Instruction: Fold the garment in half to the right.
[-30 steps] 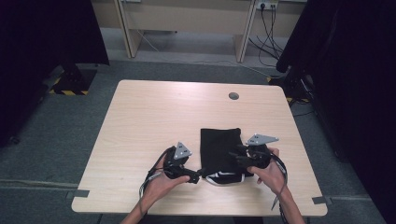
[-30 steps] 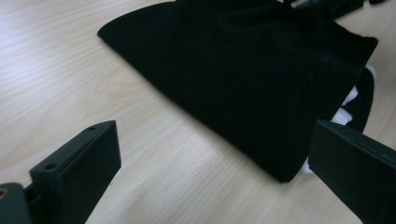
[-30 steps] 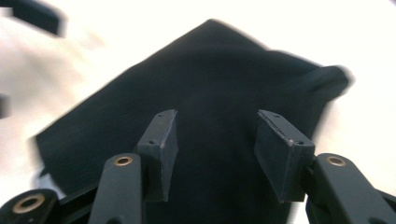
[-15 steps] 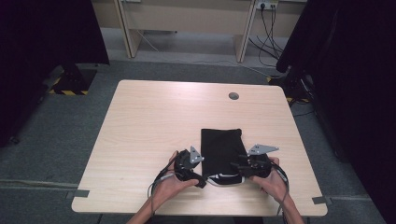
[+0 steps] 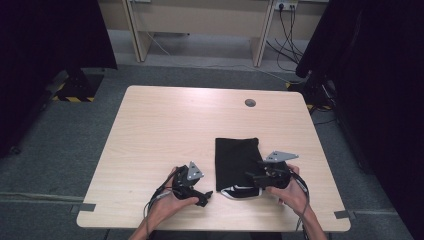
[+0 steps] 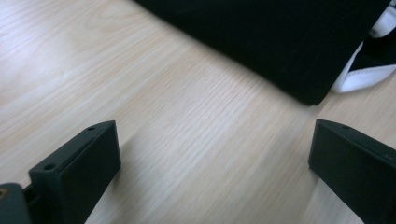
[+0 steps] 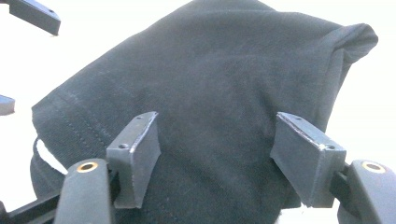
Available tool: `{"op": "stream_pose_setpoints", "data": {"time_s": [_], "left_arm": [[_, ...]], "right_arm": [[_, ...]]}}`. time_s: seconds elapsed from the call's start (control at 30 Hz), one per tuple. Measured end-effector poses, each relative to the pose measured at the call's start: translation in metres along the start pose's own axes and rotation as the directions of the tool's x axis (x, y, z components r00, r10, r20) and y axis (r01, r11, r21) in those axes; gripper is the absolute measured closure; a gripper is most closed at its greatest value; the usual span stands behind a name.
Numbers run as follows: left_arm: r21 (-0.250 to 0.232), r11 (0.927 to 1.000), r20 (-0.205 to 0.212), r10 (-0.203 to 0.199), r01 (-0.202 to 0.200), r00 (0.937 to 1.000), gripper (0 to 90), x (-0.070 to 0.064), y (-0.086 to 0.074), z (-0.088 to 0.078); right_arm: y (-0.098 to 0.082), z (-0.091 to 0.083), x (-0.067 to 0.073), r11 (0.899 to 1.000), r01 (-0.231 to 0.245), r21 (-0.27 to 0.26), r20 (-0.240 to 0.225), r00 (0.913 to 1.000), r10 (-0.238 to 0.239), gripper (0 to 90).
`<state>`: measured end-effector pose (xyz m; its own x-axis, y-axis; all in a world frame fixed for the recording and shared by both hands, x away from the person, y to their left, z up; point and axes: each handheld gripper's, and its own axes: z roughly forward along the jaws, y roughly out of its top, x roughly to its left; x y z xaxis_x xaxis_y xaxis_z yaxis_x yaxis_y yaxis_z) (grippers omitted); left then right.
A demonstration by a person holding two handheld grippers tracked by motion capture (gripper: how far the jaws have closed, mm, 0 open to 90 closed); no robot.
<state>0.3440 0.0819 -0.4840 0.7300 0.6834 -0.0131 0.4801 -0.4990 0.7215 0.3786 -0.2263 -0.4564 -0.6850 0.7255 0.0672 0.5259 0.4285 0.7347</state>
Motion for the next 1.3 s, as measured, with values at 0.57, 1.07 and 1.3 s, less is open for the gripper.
{"op": "stream_pose_setpoints", "data": {"time_s": [0.57, 1.07, 1.3], "left_arm": [[-0.001, 0.9998, -0.014, -0.020, 0.020, 0.9997, 0.0, 0.015, -0.019, -0.018], [-0.003, 0.9980, -0.058, -0.063, 0.063, 0.9963, 0.0, 0.029, -0.030, -0.029], [-0.006, 0.9972, -0.071, -0.075, 0.075, 0.9947, 0.0, 0.029, -0.030, -0.029]], "right_arm": [[0.004, 0.025, 0.000, 0.999, 0.028, 0.025, 0.016, 0.9995, -0.029, 24.7], [0.032, 0.061, 0.007, 0.999, 0.047, 0.014, 0.007, 0.9988, -0.048, 24.7], [0.040, 0.070, 0.016, 1.000, 0.001, 0.017, 0.043, 0.9991, -0.001, 24.4]]}}
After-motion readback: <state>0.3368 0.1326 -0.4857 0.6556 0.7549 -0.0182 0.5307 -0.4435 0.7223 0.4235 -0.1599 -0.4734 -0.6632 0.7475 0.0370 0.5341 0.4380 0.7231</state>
